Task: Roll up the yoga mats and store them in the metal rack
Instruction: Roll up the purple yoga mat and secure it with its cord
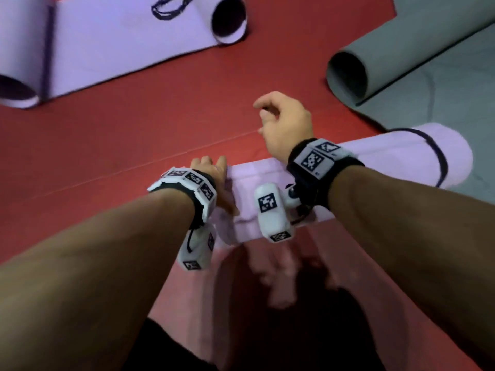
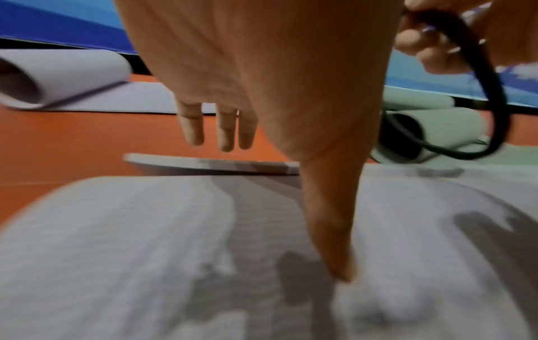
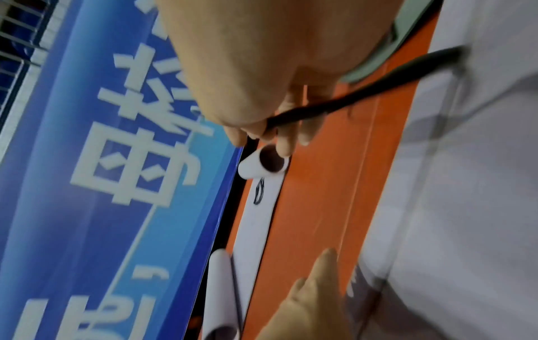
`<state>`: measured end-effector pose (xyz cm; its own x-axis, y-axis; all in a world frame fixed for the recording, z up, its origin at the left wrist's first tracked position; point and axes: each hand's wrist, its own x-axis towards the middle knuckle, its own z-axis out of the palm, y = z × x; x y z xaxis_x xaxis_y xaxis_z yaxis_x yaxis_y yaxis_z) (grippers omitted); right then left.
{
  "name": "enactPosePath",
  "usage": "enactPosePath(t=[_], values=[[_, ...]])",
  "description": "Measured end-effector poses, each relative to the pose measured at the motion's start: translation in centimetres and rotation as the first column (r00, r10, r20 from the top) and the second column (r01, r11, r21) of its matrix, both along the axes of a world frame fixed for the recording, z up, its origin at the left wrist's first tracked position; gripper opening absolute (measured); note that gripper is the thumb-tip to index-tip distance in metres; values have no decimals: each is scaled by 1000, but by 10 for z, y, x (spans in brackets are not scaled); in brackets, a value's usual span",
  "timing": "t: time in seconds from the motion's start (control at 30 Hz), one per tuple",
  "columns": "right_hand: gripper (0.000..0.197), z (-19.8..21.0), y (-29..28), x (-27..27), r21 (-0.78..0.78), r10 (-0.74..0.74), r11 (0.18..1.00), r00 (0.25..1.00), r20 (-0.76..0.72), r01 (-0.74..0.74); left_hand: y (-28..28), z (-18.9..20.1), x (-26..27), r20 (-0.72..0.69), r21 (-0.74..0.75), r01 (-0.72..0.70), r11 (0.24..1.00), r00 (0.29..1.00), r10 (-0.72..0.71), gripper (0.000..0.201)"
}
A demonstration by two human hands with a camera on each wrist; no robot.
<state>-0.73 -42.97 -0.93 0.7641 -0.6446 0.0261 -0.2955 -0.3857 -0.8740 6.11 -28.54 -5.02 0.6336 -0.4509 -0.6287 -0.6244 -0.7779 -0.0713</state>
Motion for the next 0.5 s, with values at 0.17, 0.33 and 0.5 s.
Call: enactPosePath(t=[0.17,0.33,0.5], values=[[34,-30,71,33,-97,312,936,926,-214,-338,64,-13,14,-56,-86,-116,989,992,111,107],[44,-58,101,34,-257,475,735,748,-464,-627,107,-21,2,-110,-267,-491,830,871,480,125],[41,-67,120,25,-297,502,512,561,-658,-806,148,-37,-25,-391,-438,-731,523,678,622,92]])
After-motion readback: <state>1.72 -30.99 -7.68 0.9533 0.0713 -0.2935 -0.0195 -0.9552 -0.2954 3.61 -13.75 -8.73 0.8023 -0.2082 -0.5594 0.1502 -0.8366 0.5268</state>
